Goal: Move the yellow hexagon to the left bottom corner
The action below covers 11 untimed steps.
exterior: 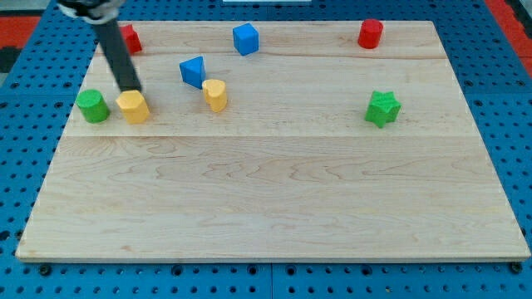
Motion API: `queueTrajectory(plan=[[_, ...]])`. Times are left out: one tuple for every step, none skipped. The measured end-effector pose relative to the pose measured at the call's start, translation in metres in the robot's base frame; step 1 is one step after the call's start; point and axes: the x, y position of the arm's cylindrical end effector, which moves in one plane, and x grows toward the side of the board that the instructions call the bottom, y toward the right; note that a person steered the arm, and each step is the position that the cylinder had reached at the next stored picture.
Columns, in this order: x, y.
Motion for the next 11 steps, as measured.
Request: queueTrajectory(plan=[[0.022,0.029],[0.028,-0.011],[0.001,0.02],[-0.006,-0.037],[0.029,-0.038],[0.064,-0.041],[0.101,-0.045],[0.146,-0.04],[0.147,-0.036],[0.088,-0.021],[0.039,-0.014]])
